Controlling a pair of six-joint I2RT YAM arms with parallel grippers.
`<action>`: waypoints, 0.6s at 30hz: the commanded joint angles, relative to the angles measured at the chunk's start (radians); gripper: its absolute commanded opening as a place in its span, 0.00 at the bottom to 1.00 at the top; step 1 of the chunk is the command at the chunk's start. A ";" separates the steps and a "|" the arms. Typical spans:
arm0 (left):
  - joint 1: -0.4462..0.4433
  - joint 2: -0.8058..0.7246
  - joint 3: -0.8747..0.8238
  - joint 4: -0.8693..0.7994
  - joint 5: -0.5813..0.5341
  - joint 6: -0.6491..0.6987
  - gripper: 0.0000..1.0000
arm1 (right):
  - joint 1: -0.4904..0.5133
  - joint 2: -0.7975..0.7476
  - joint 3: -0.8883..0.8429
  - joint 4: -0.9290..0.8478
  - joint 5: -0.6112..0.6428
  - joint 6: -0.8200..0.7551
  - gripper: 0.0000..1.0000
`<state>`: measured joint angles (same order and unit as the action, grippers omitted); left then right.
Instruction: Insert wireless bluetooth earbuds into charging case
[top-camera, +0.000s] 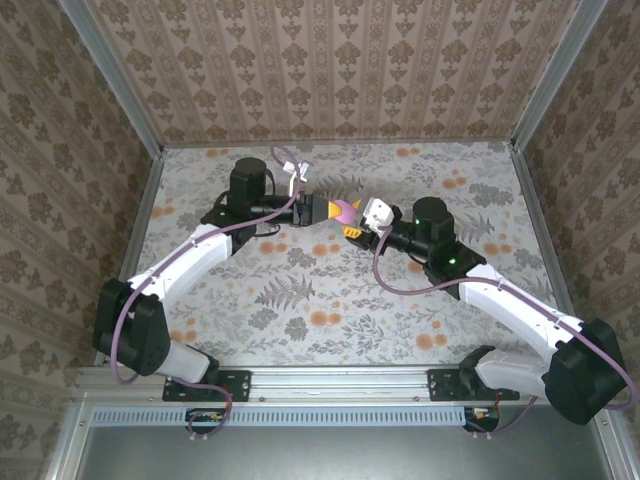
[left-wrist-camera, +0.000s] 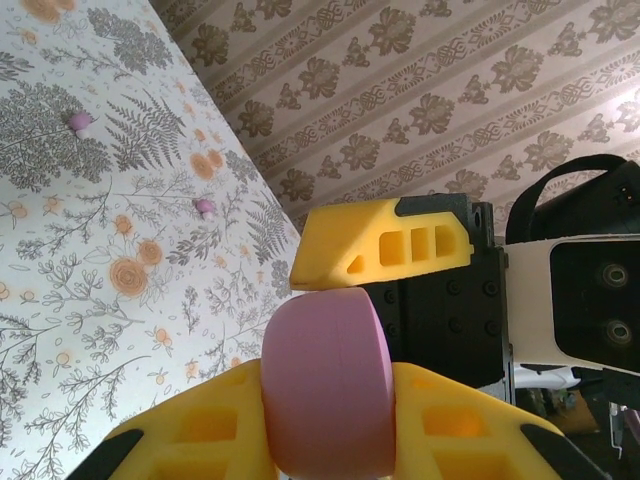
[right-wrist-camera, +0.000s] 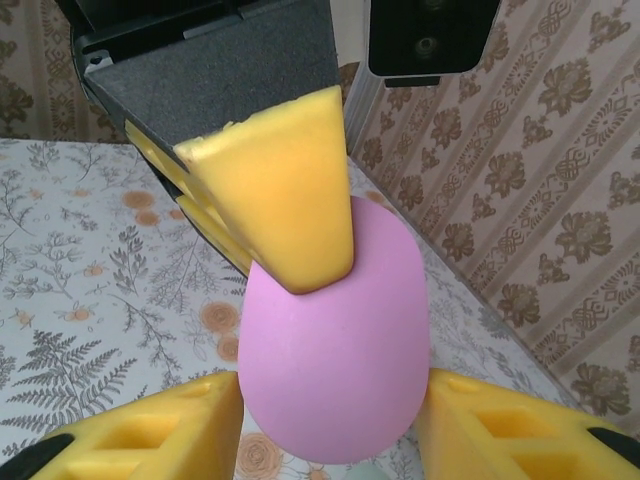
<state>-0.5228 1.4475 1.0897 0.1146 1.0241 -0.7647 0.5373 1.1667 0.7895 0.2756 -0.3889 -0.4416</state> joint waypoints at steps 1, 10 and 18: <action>0.003 -0.013 0.004 0.043 -0.010 -0.016 0.17 | 0.000 0.006 0.003 0.048 -0.026 0.023 0.50; 0.003 -0.015 0.001 0.040 -0.014 -0.014 0.18 | 0.000 0.021 0.018 0.059 -0.034 0.036 0.48; 0.003 -0.016 0.010 0.028 -0.013 -0.002 0.19 | 0.000 0.028 0.025 0.054 -0.034 0.049 0.36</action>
<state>-0.5182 1.4475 1.0897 0.1200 1.0080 -0.7677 0.5327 1.1870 0.7898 0.3092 -0.3927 -0.4114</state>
